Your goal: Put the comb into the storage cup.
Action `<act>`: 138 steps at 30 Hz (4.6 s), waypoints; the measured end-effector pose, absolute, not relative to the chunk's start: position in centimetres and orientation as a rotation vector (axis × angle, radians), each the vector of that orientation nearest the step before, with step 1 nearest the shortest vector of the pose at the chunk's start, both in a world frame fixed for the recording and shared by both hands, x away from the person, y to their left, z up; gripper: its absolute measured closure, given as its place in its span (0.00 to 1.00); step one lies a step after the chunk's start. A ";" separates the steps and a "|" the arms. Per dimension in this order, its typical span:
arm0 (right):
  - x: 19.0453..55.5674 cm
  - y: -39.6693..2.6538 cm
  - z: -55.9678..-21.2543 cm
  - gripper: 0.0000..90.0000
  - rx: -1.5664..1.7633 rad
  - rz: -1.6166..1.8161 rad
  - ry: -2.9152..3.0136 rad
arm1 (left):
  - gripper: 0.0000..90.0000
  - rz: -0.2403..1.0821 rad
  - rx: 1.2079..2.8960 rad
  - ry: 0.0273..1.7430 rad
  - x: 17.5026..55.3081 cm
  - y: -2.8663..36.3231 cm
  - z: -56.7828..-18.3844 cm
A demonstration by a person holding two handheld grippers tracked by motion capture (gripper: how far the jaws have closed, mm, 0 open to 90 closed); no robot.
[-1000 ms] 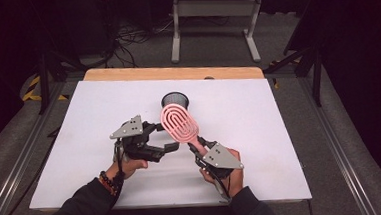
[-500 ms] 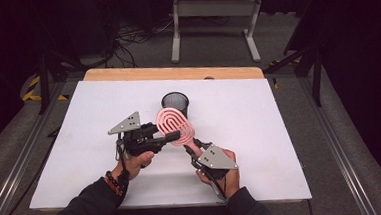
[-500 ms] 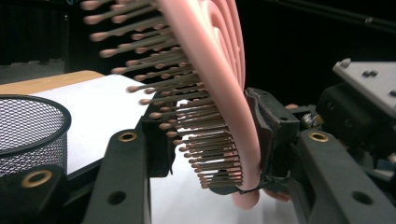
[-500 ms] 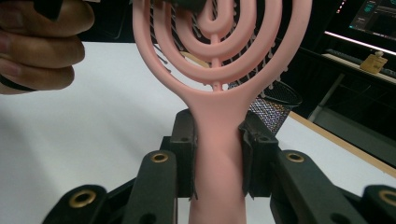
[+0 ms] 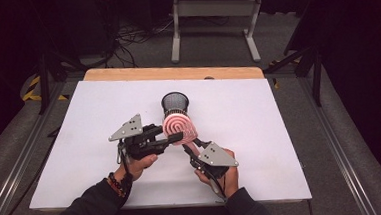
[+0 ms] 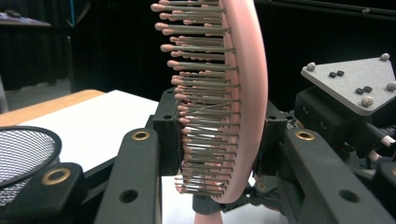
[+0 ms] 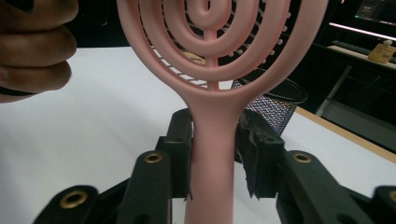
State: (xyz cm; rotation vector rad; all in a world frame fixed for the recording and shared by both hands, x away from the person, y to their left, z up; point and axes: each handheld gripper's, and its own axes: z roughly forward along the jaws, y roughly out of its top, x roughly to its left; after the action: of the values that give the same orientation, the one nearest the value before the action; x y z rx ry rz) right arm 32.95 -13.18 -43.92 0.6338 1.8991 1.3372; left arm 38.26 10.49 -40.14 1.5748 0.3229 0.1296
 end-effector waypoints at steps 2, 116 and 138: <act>32.9 -13.2 -43.9 0.69 0.633 1.337 1.900 | 0.70 0.138 1.577 0.320 38.2 10.5 -40.1; 31.3 -21.5 -45.0 0.05 0.689 1.197 1.784 | 0.70 0.508 1.525 0.410 42.9 17.3 -33.7; 31.1 -21.9 -44.8 0.06 0.700 1.207 1.751 | 0.70 0.524 1.542 0.374 45.1 14.1 -31.3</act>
State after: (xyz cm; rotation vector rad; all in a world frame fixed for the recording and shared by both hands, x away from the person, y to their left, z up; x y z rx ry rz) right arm 31.13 -21.87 -44.79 0.6999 1.7514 1.2069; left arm 45.08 14.06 -31.31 1.5422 0.3736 0.5242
